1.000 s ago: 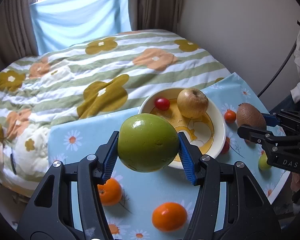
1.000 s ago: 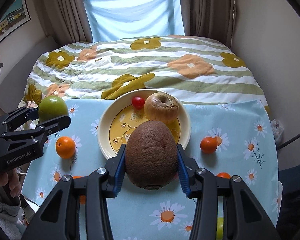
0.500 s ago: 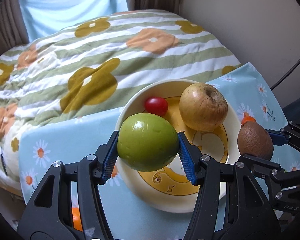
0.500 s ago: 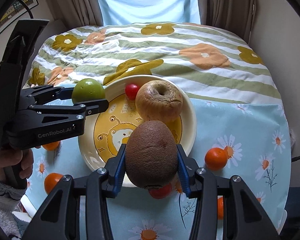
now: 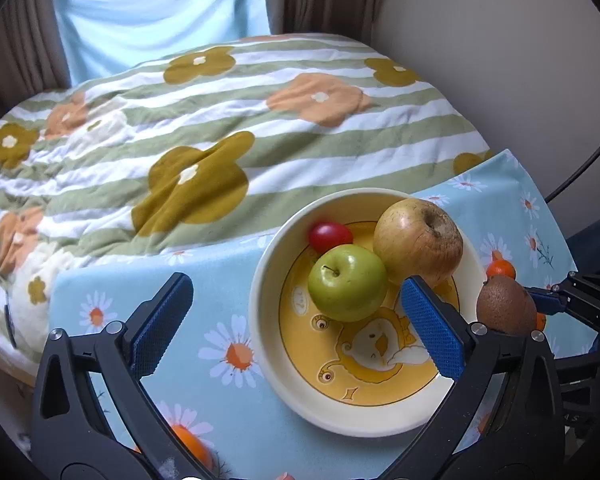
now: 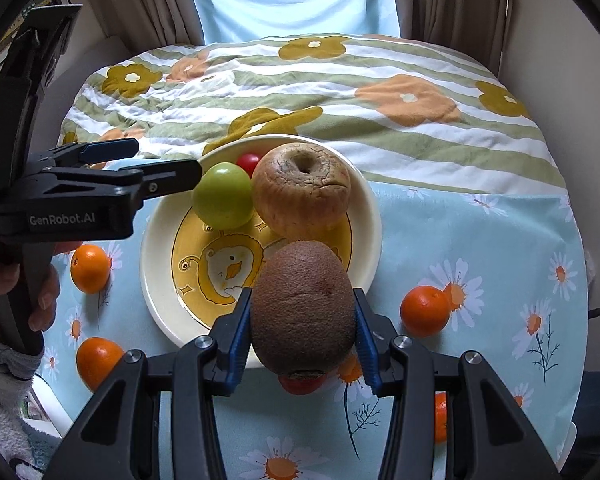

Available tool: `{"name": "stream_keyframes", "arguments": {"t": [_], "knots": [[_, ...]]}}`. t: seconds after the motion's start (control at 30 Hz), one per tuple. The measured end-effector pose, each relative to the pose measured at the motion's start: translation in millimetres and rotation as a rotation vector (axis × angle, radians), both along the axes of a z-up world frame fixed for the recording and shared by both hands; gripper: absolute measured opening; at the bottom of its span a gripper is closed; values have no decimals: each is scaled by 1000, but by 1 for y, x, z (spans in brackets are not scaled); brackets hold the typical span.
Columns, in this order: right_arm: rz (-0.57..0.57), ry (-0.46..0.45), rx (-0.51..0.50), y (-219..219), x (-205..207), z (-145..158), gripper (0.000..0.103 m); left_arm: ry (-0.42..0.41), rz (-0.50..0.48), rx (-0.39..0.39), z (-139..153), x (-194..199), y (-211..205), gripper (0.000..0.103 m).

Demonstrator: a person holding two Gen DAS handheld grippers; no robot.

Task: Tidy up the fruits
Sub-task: 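Carry the green apple into the bowl with the left tool while the right tool carries the kiwi, then lower the kiwi into the bowl and open the right tool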

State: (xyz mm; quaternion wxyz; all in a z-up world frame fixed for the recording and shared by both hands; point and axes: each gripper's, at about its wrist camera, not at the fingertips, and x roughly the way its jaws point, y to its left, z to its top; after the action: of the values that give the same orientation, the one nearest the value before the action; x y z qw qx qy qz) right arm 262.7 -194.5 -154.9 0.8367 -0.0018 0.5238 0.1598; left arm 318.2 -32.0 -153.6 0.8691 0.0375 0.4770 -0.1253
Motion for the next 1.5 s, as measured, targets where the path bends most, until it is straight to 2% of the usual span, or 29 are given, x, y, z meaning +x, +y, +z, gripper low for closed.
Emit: {"name": "stream_keyframes", "arguments": {"t": [0.3,0.53,0.87,0.97,1.0,1.03,1.07,1.1,1.13,1.33,1.5], "knots": [[44,0,-15,10,7,-4,43,4,71,-24,11,-25,32,103],[102,25,-39,23,13,-17,43,22,124,-21,8,-41,52,103],[135,68,-77,31,25,-31,43,36,170,-18,5,-53,64,103],[140,93,-56,32,27,-33,43,34,176,-19,7,-56,65,103],[138,88,-52,32,26,-32,50,32,177,-19,8,-58,65,103],[136,74,-48,31,25,-30,65,30,178,-18,10,-59,66,103],[136,58,-45,31,23,-27,75,27,178,-19,12,-60,66,103],[139,41,-34,31,21,-24,93,24,179,-20,14,-62,66,103],[140,24,-23,31,18,-20,100,21,179,-20,15,-63,67,103],[106,-19,-32,32,5,-7,102,-13,165,-26,30,-76,71,103],[59,-65,-52,34,-10,17,102,-54,128,-28,51,-94,77,103]]}}
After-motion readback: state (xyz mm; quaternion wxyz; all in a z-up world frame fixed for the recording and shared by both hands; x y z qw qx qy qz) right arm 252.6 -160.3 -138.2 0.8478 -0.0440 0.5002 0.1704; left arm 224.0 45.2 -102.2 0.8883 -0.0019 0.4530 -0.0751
